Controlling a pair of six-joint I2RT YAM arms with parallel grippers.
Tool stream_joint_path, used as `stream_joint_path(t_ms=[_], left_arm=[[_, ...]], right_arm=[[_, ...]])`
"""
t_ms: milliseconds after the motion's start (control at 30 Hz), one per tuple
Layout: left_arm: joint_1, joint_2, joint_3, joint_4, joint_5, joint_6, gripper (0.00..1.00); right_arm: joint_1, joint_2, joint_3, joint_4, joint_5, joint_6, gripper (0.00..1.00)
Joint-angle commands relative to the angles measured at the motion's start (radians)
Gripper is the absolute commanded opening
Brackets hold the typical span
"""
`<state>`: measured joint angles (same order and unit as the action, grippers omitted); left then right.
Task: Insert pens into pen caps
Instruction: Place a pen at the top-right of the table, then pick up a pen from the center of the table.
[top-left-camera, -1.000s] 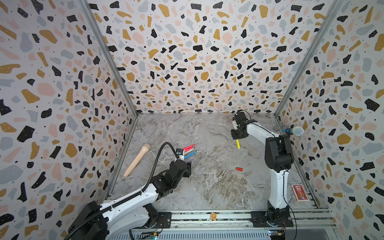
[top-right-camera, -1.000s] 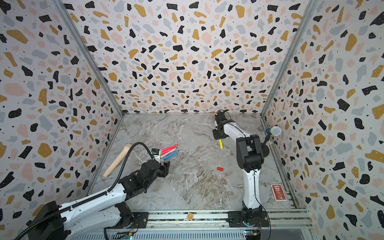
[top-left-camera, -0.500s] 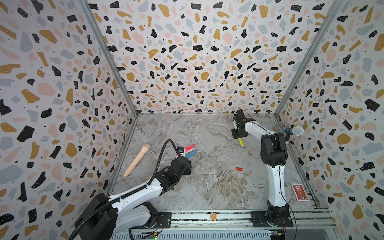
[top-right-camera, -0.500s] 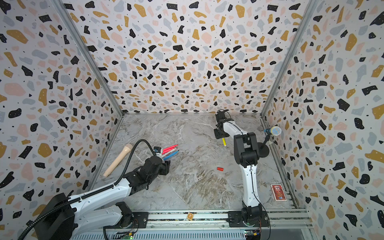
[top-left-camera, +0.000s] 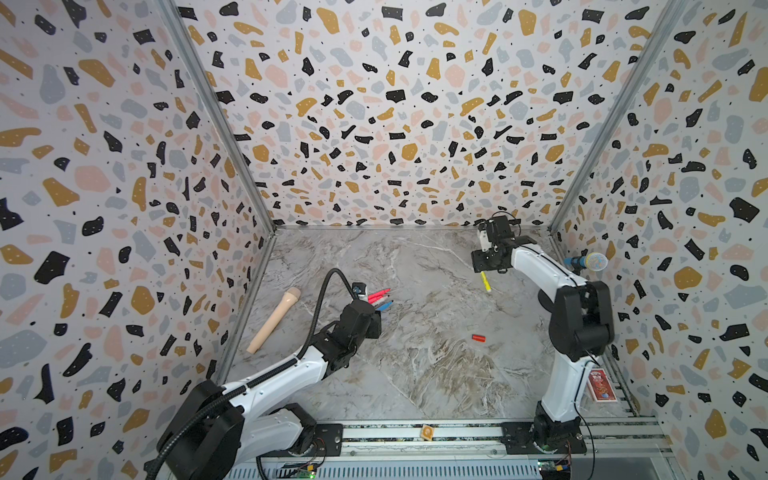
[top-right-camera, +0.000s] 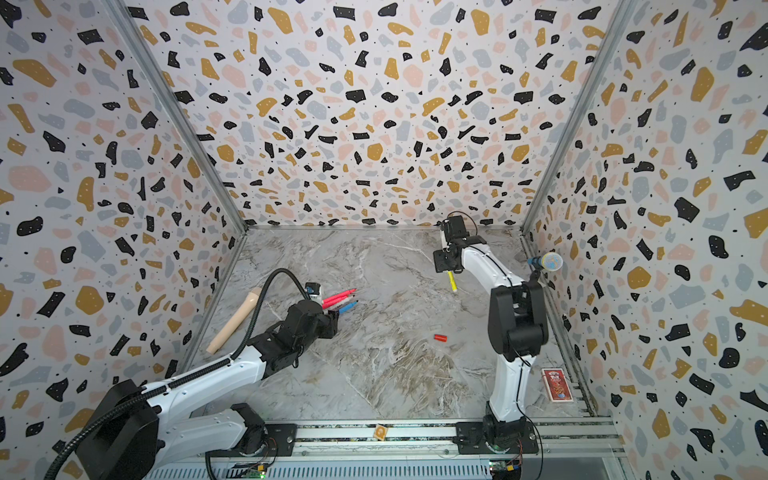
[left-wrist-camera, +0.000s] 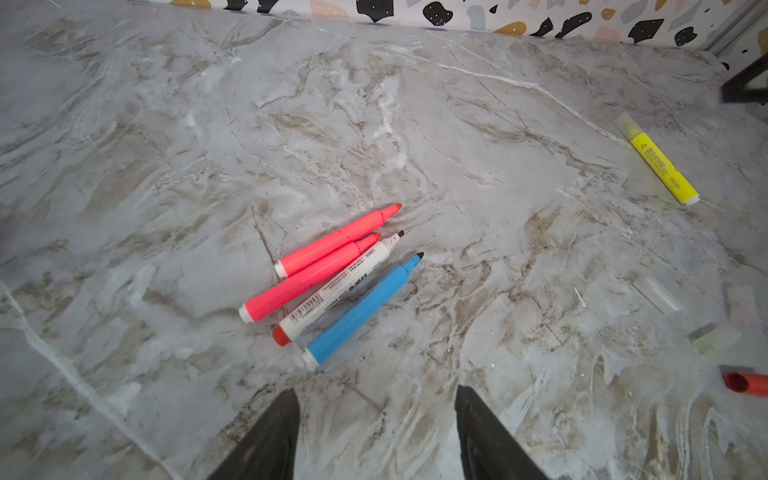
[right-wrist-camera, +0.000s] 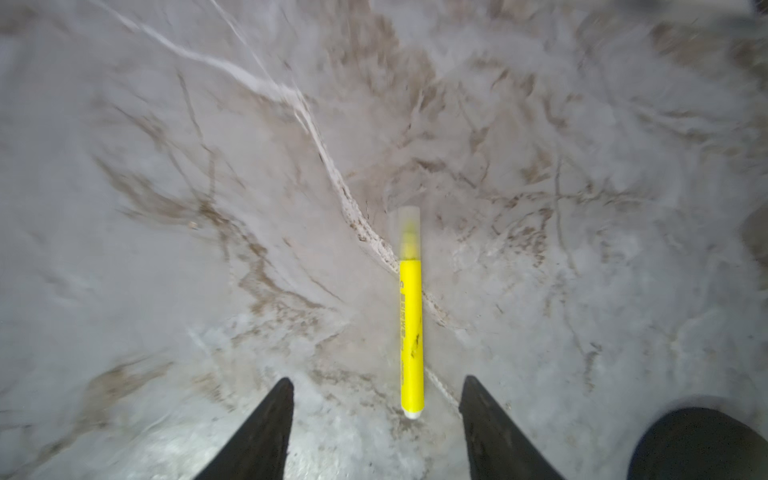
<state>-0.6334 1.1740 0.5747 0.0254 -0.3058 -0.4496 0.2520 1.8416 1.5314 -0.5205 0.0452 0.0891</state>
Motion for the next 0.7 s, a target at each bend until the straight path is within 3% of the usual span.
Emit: stream_joint_path(t_ms=[0,133,267,667], left_arm=[[0.04,0.044,0.042,0.01,0.04,0.046,0.59],[0.098,0.134,0.099,-0.004,0.119,0.087,0.54],[0.125,0.24,0.17,-0.036,0.157,0.126,0.51],[0.146,0.411,0.235,-0.013,0.227,0.171,0.48]], right_arm=[[0.021,-0.183,-0.123,0.094,-0.089,0.042,0.66],[0.04,-0.362,-0.346,0.212,-0.235,0.083,0.66],[0.056,-0.462,-0.495,0.276,-0.297,0.101,0.66],[0.088,-0.531,-0.633,0.33,-0.378,0.087,0.67]])
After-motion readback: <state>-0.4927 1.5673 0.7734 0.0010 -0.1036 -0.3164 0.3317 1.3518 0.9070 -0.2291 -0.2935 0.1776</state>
